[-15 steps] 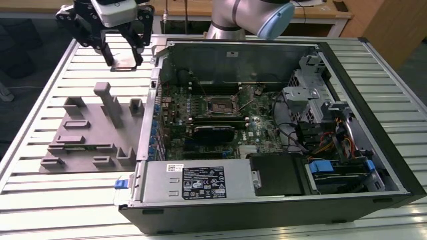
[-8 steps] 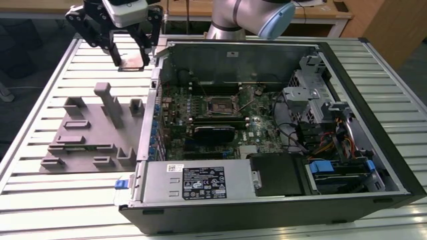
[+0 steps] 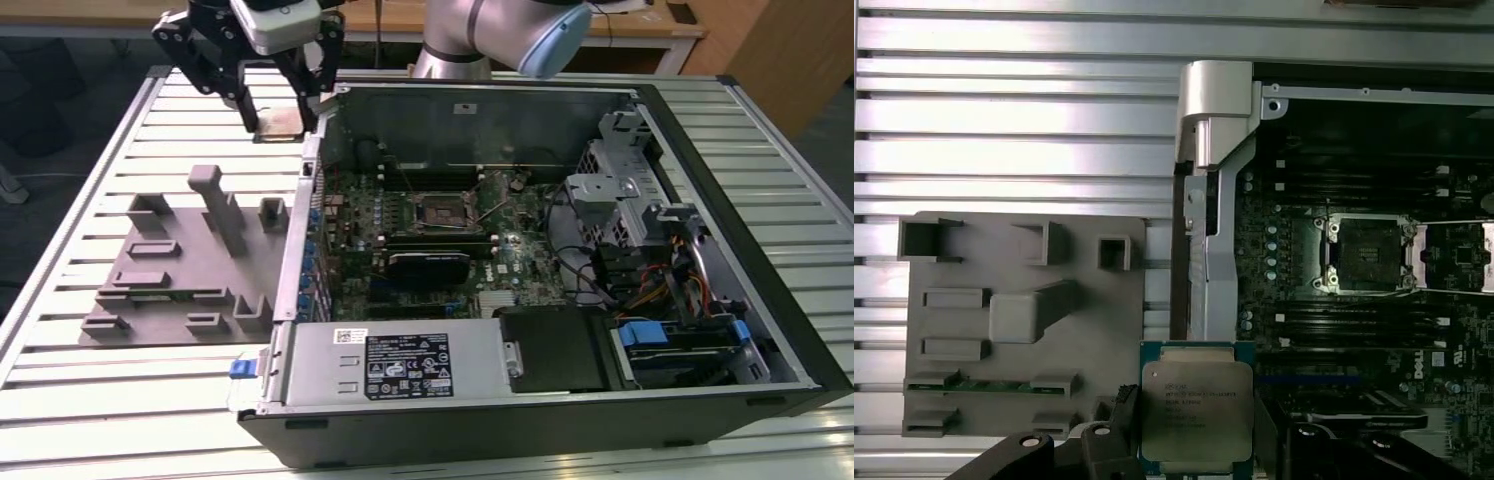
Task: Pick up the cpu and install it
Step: 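Pick up the cpu and move it towards the insertion slot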
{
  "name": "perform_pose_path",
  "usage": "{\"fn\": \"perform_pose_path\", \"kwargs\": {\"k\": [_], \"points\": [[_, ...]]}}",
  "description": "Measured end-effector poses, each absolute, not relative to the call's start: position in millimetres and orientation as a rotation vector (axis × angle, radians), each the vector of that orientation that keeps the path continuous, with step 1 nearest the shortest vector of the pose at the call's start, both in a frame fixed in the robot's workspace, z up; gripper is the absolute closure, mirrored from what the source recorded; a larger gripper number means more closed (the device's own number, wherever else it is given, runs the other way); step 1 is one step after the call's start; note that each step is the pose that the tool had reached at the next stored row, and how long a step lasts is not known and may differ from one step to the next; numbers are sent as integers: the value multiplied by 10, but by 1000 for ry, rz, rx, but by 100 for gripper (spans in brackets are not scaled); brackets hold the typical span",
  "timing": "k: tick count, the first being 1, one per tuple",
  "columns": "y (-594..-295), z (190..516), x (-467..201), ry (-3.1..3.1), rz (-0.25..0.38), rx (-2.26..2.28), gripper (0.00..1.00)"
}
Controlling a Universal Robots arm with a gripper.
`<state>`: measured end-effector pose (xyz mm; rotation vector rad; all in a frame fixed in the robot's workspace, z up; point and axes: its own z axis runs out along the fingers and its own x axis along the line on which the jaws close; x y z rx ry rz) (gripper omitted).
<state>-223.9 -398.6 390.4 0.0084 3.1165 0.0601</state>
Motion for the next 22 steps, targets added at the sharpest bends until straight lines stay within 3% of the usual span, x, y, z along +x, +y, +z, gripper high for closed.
{"fn": "perform_pose_path", "kwargs": {"k": [22], "points": [[-3977,3903,-1847,3116,60,8,46]]}}
